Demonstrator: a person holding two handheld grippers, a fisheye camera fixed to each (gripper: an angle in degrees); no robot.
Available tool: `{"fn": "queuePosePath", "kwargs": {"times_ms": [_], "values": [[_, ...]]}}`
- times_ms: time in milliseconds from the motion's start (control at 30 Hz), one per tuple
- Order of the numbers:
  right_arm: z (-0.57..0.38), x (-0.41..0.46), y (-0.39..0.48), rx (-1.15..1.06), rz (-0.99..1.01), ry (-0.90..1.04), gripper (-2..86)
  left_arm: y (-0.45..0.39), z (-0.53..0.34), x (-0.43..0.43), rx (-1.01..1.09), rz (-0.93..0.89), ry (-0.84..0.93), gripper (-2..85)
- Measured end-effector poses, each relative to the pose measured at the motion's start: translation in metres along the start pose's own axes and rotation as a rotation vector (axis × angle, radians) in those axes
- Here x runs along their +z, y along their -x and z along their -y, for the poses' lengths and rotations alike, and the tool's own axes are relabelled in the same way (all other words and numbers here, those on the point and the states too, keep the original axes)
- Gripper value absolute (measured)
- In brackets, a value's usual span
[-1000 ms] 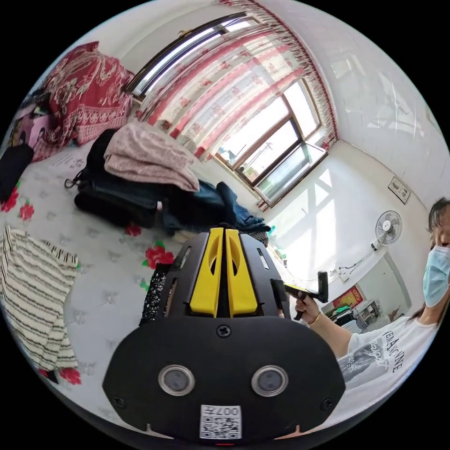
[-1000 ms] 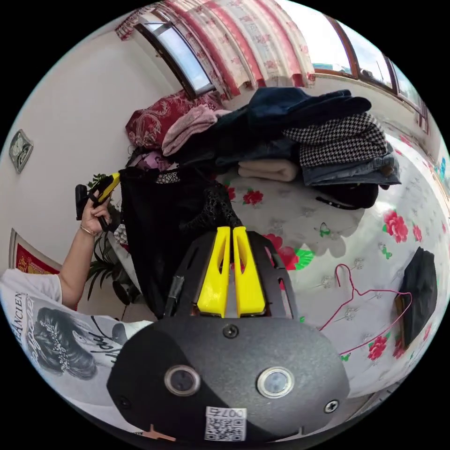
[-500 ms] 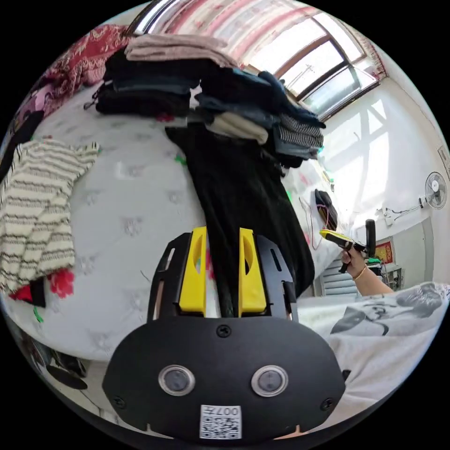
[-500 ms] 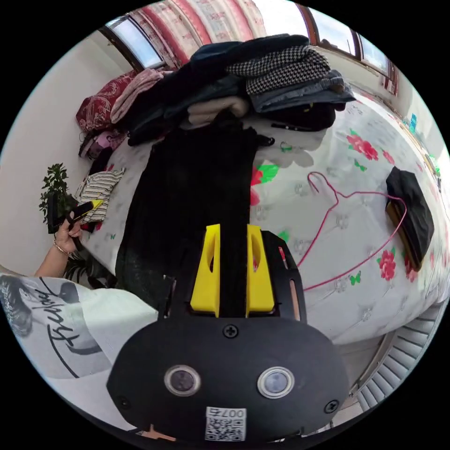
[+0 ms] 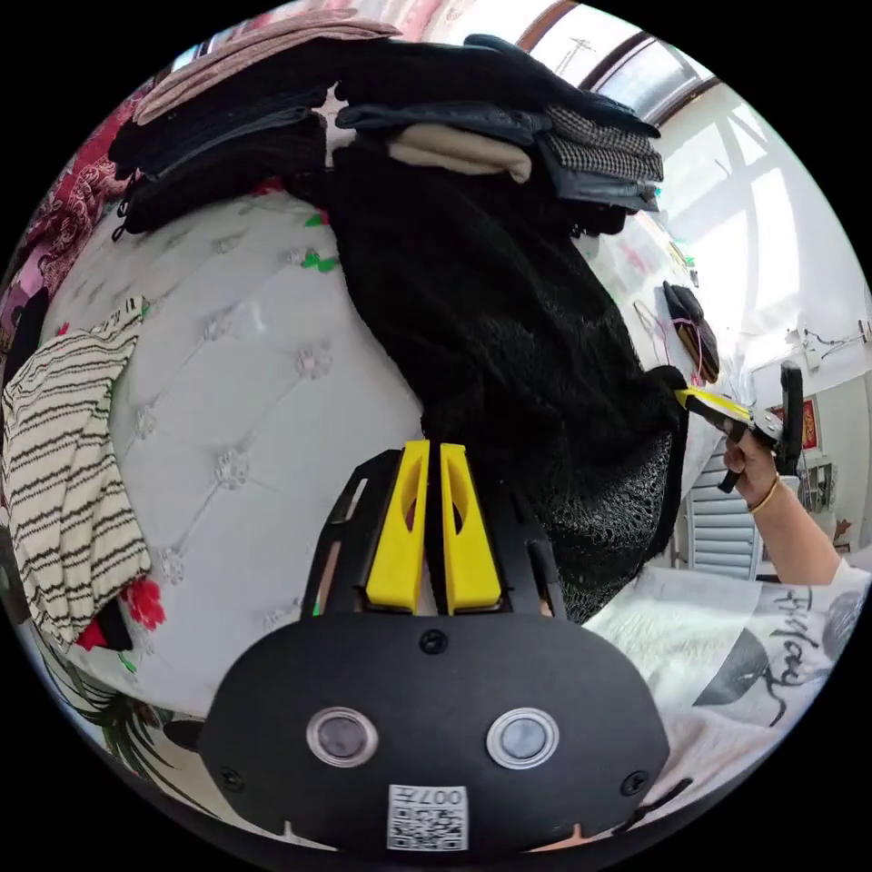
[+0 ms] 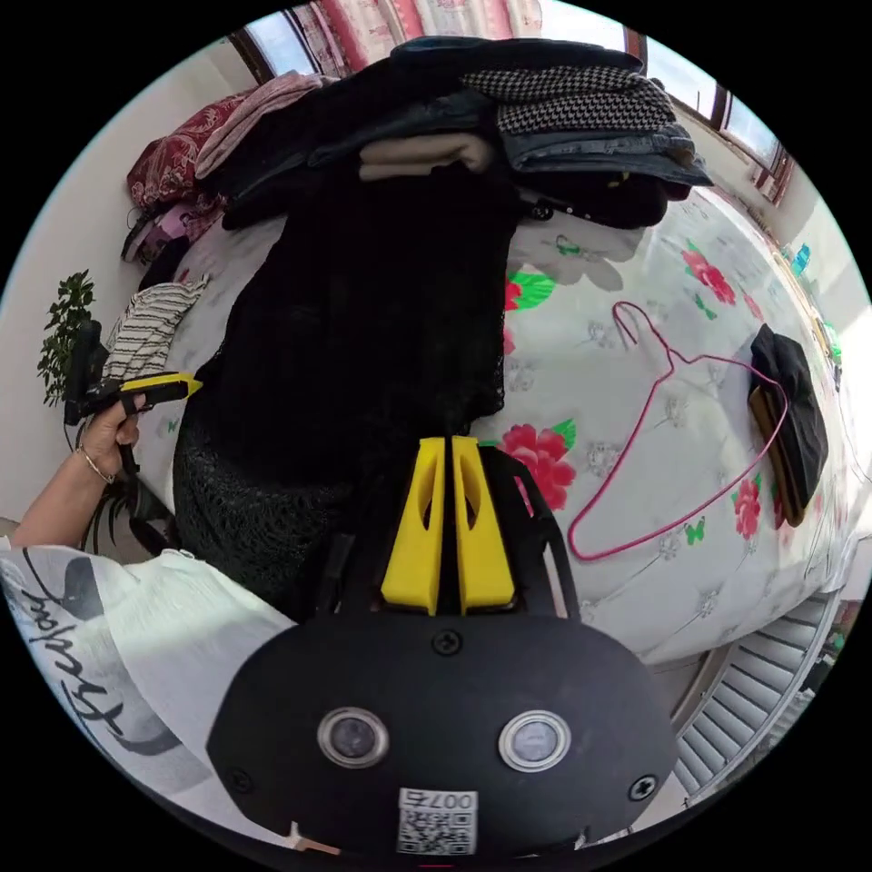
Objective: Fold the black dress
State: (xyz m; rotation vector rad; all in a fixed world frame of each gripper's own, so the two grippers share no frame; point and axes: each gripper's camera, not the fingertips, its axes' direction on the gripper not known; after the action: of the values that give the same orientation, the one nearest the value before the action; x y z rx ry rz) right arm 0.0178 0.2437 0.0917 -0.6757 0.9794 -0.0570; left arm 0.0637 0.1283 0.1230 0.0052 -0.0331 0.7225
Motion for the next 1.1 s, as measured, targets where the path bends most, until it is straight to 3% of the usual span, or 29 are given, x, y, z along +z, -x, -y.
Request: {"fn": "queuePosePath", "kwargs": {"times_ms": [167,333,533,633,767,867,967,1000,1100], "values": [[0.038,-0.031,-0.016,0.137,0.010,-0.127,2.6,0.015,0.041,-0.045,-0.107,0.056,-0.159,6.8],[-0.032,-0.025,-0.037,0.188,0.043,-0.130,4.3,0.015,-0.031,-0.057,-0.145,0.094,-0.169,8.3],[-0.151,0.002,-0.054,0.198,0.032,0.061,5.1,0.007,-0.158,-0.048,-0.151,0.060,-0.039,10.3],[-0.171,0.000,-0.057,0.193,0.060,0.051,5.4,0.006,-0.183,-0.054,-0.194,-0.034,-0.059,11.4],[-0.164,0.007,-0.053,0.156,0.066,0.016,5.2,-0.007,-0.174,-0.040,-0.116,-0.029,0.001,11.0],[-0.161,0.030,-0.055,0.169,-0.012,0.063,2.6,-0.022,-0.167,-0.031,-0.023,0.183,0.052,3.0],[-0.168,0.030,-0.061,0.125,-0.047,0.090,0.6,-0.018,-0.167,-0.040,0.077,0.123,0.082,-0.3],[-0.172,0.022,-0.070,0.137,0.006,0.094,0.3,-0.004,-0.167,-0.047,0.028,0.046,0.123,-0.6],[-0.205,-0.033,-0.105,0.243,0.227,-0.105,-0.1,0.027,-0.183,-0.097,-0.070,-0.109,0.005,-0.9]]}}
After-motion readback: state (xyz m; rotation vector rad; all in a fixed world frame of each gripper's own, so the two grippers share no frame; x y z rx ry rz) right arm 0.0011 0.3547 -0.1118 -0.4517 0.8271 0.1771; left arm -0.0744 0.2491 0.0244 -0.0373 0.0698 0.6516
